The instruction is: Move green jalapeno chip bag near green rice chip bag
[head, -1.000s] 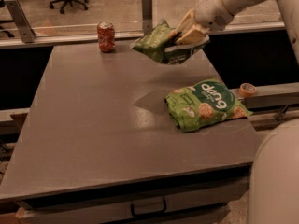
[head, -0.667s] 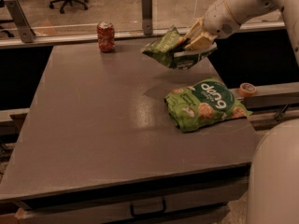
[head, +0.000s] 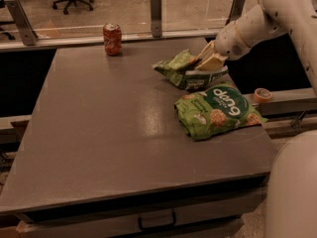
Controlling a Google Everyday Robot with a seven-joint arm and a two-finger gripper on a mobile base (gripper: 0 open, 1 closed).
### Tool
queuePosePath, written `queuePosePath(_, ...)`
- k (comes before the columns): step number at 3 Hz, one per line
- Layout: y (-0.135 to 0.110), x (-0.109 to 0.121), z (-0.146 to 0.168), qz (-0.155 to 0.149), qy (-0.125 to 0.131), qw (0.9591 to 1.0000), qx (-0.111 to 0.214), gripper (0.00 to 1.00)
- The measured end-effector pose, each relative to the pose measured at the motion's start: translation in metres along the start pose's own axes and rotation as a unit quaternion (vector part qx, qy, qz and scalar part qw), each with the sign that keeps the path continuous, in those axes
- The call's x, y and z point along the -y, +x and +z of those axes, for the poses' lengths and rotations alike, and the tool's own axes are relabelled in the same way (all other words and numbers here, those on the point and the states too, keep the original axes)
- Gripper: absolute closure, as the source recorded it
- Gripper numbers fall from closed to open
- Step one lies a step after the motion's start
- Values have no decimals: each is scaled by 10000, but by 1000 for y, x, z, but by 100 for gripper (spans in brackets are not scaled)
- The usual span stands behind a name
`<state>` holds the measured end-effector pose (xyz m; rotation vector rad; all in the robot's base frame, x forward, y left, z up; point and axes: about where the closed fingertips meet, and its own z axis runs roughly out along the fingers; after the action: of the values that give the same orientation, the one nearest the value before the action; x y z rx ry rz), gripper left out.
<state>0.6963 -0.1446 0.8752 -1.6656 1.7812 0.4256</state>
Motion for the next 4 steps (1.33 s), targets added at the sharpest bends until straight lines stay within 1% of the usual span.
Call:
queuePosePath(1,11,-8,14,205,-126,9997,-31,7)
queuePosePath(2,10,-8,16,199,-133,9997,-25,0)
queuePosePath(3,2,-10,16,169,-140,9997,122,0)
queuePosePath(4,-9,-1,-17,122,174,9984,518,0)
